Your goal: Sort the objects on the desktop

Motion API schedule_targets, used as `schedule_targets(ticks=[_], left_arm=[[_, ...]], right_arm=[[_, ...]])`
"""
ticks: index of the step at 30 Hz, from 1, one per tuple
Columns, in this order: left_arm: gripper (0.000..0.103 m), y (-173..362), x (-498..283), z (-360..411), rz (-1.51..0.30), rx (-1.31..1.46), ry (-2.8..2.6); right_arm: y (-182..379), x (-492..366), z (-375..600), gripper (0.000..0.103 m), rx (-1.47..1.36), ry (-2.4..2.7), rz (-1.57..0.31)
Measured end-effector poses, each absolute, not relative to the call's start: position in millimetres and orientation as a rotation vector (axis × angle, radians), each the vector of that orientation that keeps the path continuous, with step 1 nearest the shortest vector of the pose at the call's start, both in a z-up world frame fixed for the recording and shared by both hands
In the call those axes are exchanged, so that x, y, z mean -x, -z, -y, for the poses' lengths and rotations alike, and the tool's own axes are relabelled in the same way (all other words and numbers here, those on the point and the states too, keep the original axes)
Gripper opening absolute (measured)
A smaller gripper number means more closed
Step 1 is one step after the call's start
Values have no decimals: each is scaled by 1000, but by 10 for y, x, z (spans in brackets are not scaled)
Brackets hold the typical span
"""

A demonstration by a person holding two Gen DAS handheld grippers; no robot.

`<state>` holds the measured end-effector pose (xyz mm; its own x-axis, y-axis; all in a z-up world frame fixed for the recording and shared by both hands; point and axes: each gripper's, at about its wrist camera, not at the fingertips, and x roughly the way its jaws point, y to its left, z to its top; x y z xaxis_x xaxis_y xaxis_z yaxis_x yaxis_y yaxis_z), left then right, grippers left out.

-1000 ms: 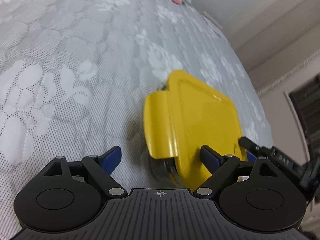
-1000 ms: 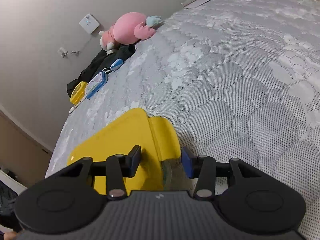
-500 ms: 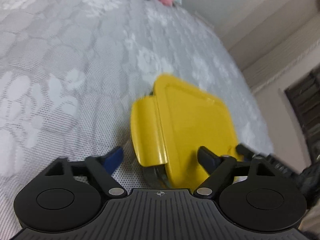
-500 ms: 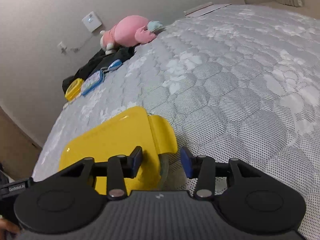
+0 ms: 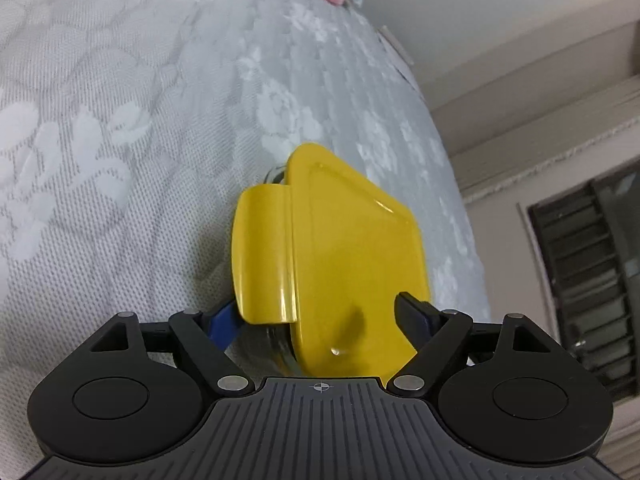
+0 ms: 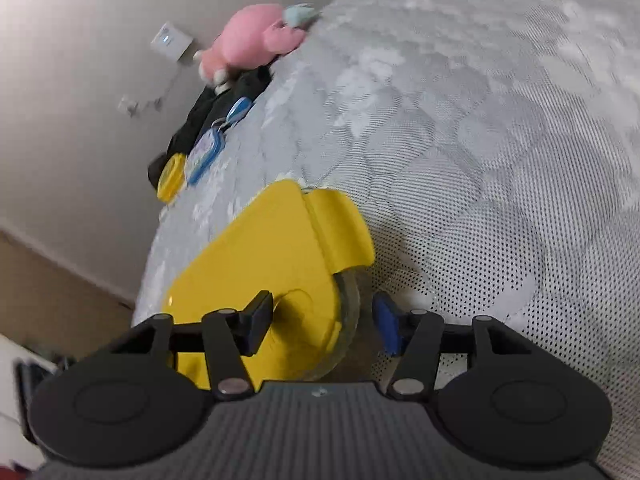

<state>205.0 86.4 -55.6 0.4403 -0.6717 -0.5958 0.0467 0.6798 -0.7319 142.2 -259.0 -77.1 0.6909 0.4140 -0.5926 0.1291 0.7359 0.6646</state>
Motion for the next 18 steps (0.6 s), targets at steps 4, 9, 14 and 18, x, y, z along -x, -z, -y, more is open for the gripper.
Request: schedule_targets(ticks=[4, 9, 14, 18], left_arm=[[86, 597, -2065, -910, -1031, 727, 482], [89, 560, -2027, -967, -1017, 717, 460], [89, 558, -2028, -1151, -964, 781, 381], [76, 603, -2073, -1011, -1005, 786, 471]], right_arm=[[751, -1356, 2480, 58, -744, -187, -836], [760, -1328, 2507, 54, -770, -178, -810], [800, -1311, 2728, 54, -887, -138, -749], [818, -1359, 2760, 51, -880, -136, -749]])
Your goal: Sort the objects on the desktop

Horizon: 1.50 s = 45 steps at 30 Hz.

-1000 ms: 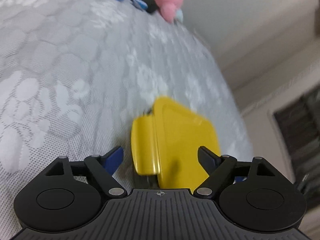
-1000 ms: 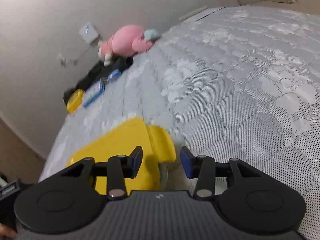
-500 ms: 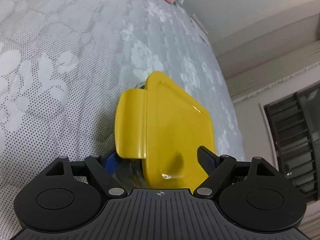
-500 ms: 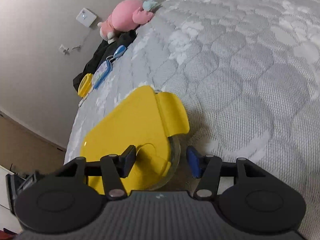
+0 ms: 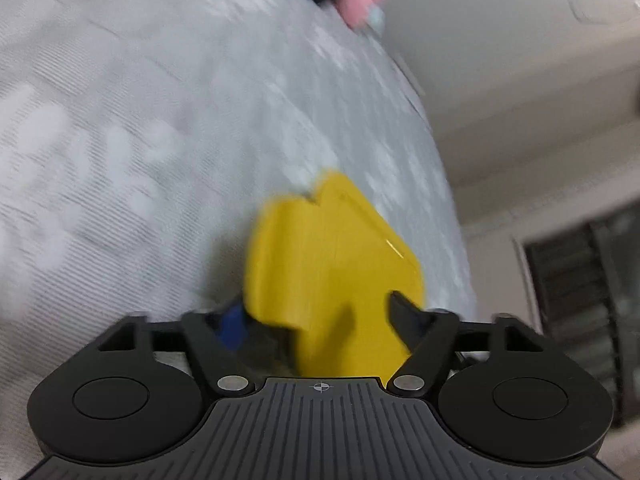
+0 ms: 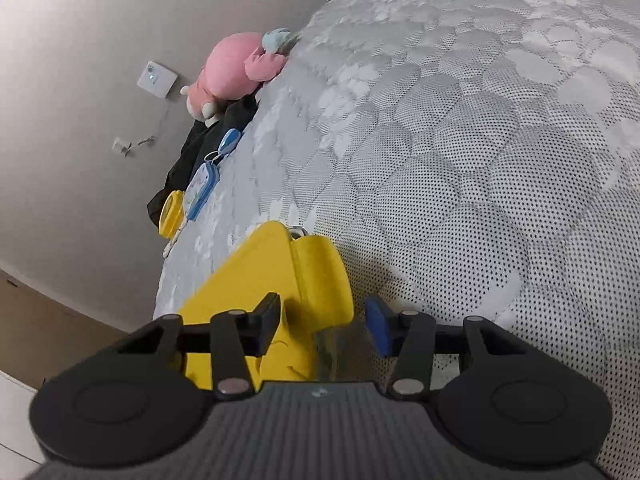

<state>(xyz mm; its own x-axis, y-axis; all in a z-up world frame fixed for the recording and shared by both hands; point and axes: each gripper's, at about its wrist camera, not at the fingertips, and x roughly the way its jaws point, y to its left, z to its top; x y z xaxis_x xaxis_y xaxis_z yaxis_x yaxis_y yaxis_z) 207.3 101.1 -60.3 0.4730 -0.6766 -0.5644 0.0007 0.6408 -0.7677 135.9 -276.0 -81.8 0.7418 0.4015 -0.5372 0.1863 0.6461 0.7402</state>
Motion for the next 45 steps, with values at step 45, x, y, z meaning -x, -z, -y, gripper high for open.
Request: schedule_targets(ticks=[45], left_arm=[[68, 263, -2069, -737, -857, 372, 342]], right_arm=[[706, -1332, 2686, 57, -724, -94, -688]])
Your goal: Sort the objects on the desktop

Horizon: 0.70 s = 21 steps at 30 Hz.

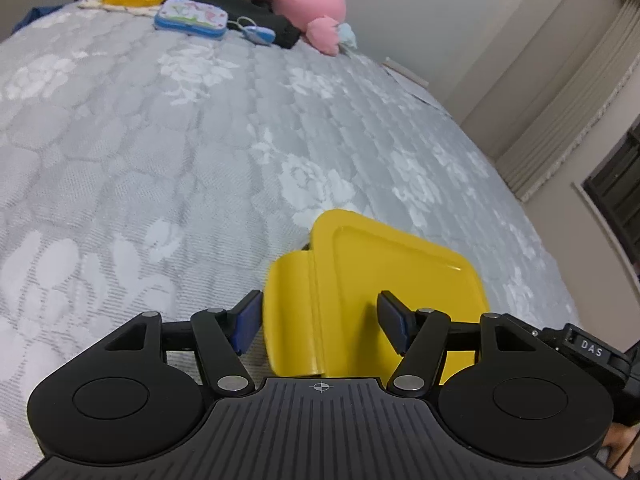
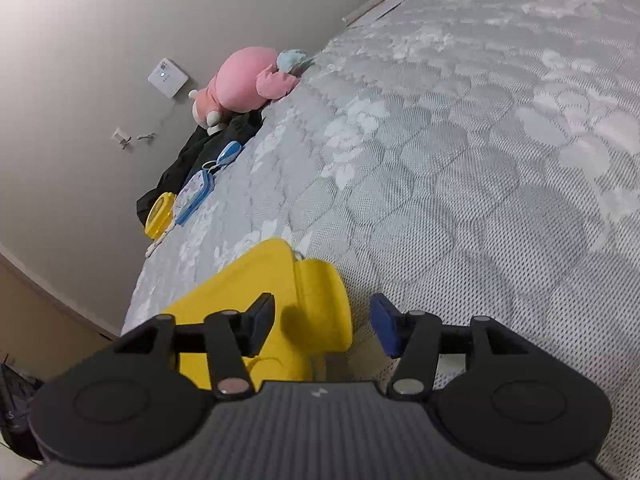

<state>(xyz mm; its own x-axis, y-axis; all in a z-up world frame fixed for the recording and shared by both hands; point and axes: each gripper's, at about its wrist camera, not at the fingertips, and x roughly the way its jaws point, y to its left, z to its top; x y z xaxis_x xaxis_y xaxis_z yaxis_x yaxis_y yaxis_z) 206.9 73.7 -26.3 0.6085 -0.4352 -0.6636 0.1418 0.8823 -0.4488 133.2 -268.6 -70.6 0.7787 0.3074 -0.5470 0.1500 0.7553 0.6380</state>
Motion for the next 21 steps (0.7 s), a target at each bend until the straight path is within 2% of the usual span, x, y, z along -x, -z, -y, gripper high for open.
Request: schedule_targets(ticks=[4, 9, 13, 16, 21], left_arm=[[75, 138, -1990, -886, -844, 377, 293], [77, 244, -2032, -1021, -914, 424, 284], [72, 271, -2113, -856, -909, 377, 318], [68, 304, -2144, -717, -895, 352, 356], [71, 352, -2161, -594, -880, 325, 395]], right_arm=[[716, -1353, 2597, 57, -690, -115, -709], [702, -1371, 2500, 53, -636, -124, -704], [632, -1359, 2498, 45, -598, -105, -670], [623, -1370, 2558, 44, -619, -96, -667], [620, -1338, 2537, 45, -585, -78, -664]])
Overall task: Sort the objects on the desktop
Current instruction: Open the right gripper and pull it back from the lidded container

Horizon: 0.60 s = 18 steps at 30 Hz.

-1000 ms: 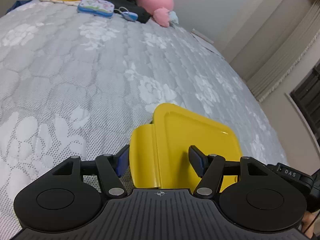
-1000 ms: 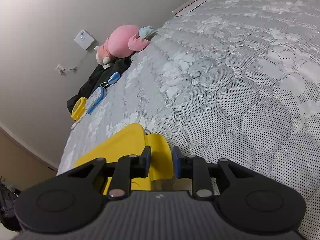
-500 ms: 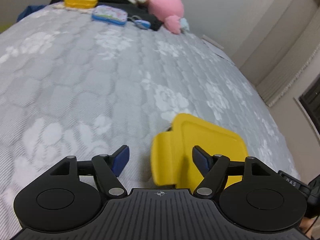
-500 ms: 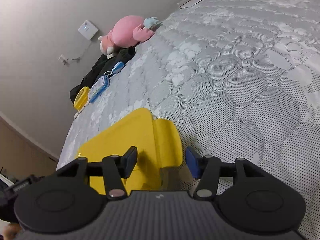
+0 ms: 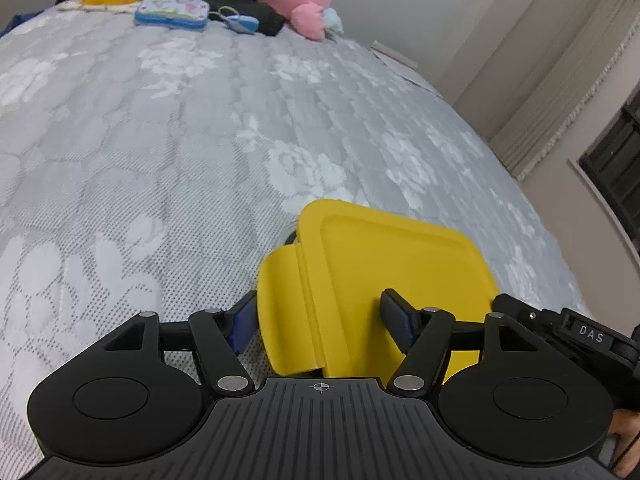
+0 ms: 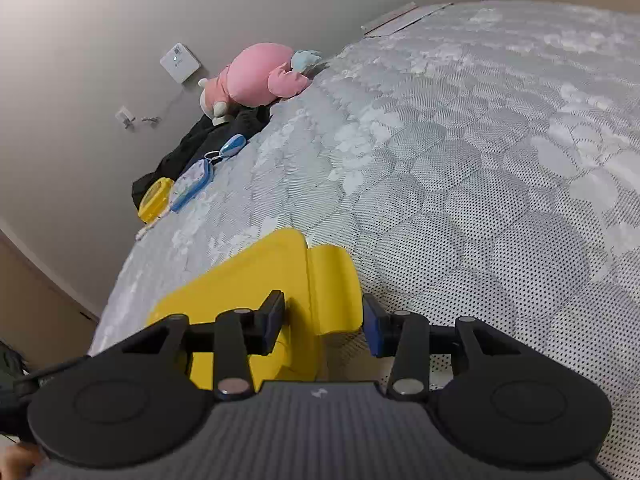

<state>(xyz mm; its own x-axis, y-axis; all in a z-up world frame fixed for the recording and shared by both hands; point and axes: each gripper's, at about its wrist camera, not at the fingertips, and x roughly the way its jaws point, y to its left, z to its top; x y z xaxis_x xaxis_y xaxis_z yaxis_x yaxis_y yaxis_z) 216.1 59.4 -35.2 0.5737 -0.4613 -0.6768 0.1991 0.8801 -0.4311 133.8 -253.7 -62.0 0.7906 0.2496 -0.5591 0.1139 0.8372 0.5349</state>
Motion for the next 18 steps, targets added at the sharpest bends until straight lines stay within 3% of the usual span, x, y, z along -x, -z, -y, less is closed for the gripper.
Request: schedule_targets(ticks=[9, 14, 18], left_arm=[[75, 250, -1946, -752, -838, 306, 303], [82, 199, -1795, -955, -810, 420, 227], [84, 116, -1554, -953, -795, 438, 222]], right_arm=[[513, -1209, 2384, 53, -469, -48, -636], [368, -1038, 2341, 72, -395, -28, -584], [324, -864, 2294, 74, -364, -36, -592]])
